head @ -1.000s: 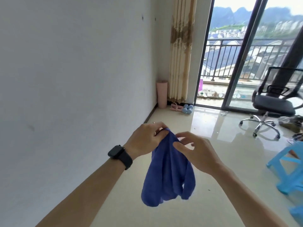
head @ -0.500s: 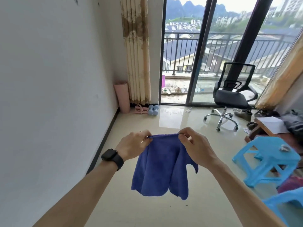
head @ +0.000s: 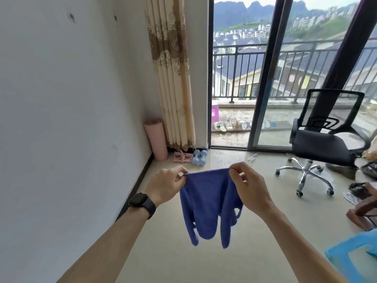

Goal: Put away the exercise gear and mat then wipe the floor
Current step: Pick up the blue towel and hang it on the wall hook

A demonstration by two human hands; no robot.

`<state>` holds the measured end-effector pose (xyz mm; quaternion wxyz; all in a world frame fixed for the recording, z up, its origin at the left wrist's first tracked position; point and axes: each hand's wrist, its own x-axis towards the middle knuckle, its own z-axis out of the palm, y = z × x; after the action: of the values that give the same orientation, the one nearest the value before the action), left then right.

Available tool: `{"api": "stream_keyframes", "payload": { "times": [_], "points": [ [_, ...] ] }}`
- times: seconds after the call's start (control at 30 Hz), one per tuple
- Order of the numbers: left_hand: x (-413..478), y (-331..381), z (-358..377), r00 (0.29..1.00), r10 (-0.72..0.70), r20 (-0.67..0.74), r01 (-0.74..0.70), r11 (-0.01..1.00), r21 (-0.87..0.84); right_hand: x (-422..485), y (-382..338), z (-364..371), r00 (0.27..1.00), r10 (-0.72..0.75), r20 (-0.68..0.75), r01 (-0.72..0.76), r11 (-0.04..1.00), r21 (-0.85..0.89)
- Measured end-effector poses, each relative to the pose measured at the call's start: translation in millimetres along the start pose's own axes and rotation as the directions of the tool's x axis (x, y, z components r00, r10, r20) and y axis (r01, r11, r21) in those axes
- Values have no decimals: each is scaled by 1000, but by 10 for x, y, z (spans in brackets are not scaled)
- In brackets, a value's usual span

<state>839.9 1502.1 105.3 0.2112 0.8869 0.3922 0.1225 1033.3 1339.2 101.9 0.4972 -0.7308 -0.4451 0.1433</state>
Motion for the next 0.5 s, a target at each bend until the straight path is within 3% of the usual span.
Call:
{"api": "stream_keyframes", "payload": {
  "times": [0.23,0.37,0.5],
  "points": [
    [1701,340,-95,978,28,-208,-91,950,-300,1613,393,-66,996,43,78,-45,998,32],
    [2730,557,-28,975,158,-155,-201,927,-316,2533,494,-6,980,-15,199,6,999,44],
    [3840,688,4,959,252,-129,-278,921,-272,3627,760,-93,995,-60,81,66,995,-74]
  ]
}}
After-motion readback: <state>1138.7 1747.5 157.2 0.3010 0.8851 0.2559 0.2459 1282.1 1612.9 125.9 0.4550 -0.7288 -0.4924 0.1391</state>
